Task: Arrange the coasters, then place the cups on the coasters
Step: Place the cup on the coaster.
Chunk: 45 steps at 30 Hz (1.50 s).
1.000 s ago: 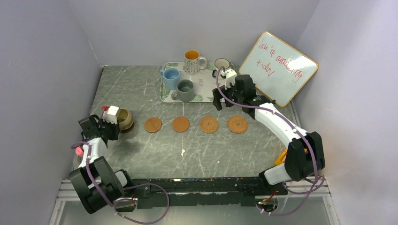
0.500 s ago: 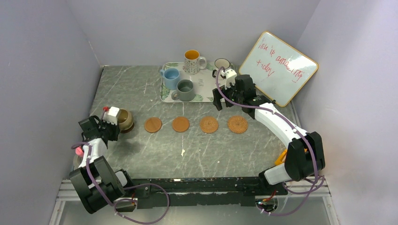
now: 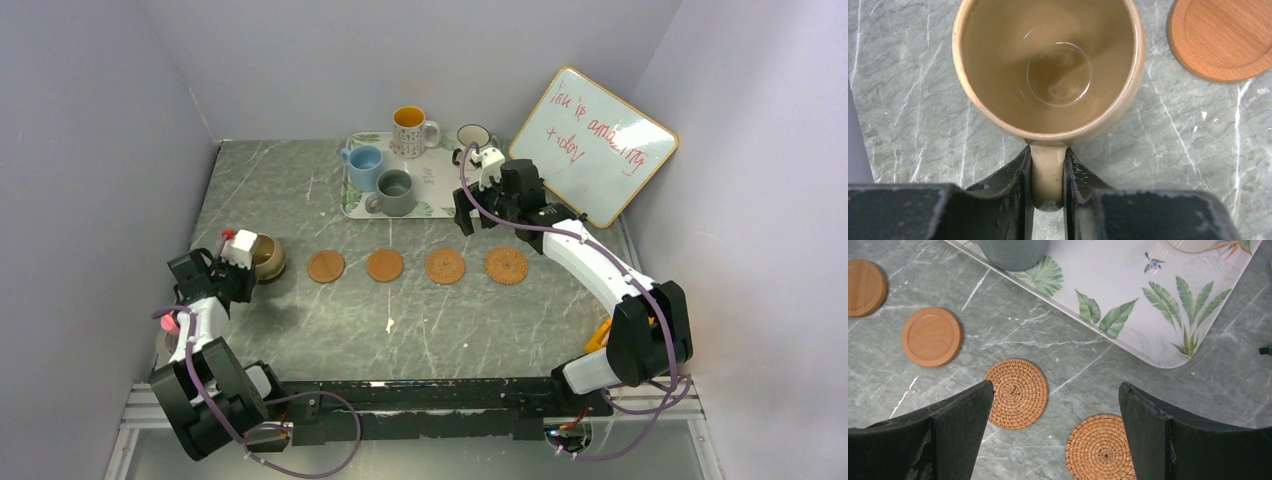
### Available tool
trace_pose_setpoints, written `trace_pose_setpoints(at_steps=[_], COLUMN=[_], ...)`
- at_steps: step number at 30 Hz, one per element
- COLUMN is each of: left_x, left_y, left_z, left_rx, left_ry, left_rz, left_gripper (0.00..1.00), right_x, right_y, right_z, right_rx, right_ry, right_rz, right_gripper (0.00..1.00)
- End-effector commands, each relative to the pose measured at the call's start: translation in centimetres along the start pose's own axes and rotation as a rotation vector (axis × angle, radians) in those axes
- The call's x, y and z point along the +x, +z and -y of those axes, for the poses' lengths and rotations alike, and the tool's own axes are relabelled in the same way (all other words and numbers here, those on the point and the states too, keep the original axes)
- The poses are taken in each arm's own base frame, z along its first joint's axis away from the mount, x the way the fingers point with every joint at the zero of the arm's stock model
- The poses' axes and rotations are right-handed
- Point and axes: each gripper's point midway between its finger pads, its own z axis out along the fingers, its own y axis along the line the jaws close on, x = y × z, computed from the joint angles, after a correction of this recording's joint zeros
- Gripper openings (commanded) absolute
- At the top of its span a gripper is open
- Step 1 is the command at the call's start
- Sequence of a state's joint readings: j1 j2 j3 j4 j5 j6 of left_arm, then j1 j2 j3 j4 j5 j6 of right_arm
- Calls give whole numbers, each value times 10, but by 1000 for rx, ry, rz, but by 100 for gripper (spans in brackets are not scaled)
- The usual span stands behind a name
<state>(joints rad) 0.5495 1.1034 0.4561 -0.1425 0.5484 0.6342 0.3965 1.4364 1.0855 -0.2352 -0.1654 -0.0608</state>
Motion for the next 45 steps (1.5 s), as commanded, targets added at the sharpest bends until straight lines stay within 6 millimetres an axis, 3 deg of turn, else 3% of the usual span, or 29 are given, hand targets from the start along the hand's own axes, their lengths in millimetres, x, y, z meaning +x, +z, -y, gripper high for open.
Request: trace_pose_setpoints(at_steps=[1,8,20,28,31,33,34,35,45], left_x=[-27,-24,-19,-20,-24,-30,-34,-38,-71], left_y=[-5,-6,-15,-28,-35,-42,-46,-49,-66], left_z=[-8,-11,-6,-6,-5,-4,-4,-3,-7], left_rx=[-22,-39,-31,-56,-61,-65,-70,-75,-86], left_ry=[78,78,100,116,130,146,153,160,149], left_rz=[98,90,61,53,56,68,79,89,156], left_gripper=[27,40,47,58,59,75,92,95,97], right_x=[-21,-22,-23,-22,-22,-22,-23,-23,-26], right_y=[-4,-5,-6,-5,-6,-6,-6,-6,-10], right_z=[0,0,0,0,0,0,0,0,0], right_rx=[3,2,6,6,7,7,7,7,8], right_ry=[-20,-20,-19,-17,-17,-18,-17,-17,-15], right_rz=[59,61,65,63,65,65,67,66,76], right_gripper=[99,99,99,100,100,100,100,100,100])
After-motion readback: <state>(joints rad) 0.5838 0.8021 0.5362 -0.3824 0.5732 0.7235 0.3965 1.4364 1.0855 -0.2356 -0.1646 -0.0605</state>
